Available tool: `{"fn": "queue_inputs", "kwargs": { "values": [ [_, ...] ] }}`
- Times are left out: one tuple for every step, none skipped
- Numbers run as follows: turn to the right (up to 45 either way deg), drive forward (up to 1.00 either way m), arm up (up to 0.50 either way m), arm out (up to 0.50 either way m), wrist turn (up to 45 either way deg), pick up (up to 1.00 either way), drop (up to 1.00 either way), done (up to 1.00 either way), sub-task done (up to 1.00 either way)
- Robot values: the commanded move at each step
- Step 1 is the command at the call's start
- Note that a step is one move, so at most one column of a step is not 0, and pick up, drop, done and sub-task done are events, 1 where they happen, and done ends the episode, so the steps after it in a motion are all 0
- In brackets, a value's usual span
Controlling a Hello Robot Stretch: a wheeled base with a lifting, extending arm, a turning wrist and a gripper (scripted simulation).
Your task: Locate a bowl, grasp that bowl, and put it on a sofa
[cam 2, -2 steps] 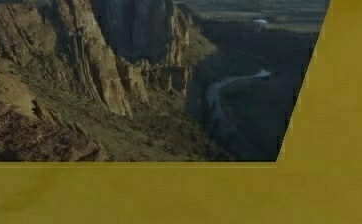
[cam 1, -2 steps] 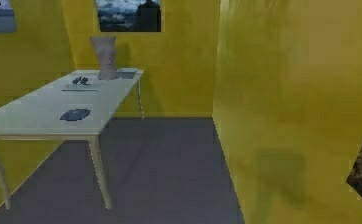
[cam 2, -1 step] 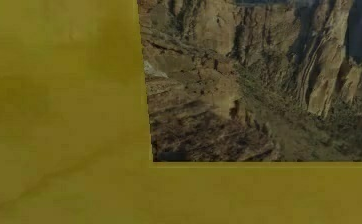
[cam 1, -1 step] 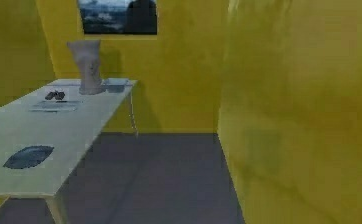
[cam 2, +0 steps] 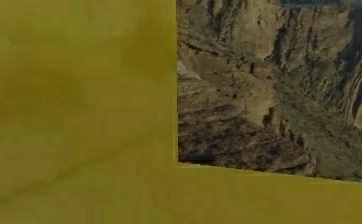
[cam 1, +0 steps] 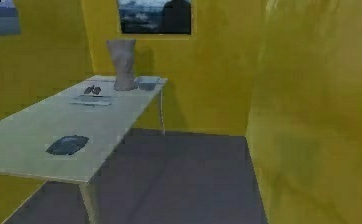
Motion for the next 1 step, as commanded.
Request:
{"fn": "queue_inputs", "kwargs": {
  "values": [
    [0.0,1.00,0.00,0.00,0.0,0.00,0.00,0.00,0.00]
  ]
}}
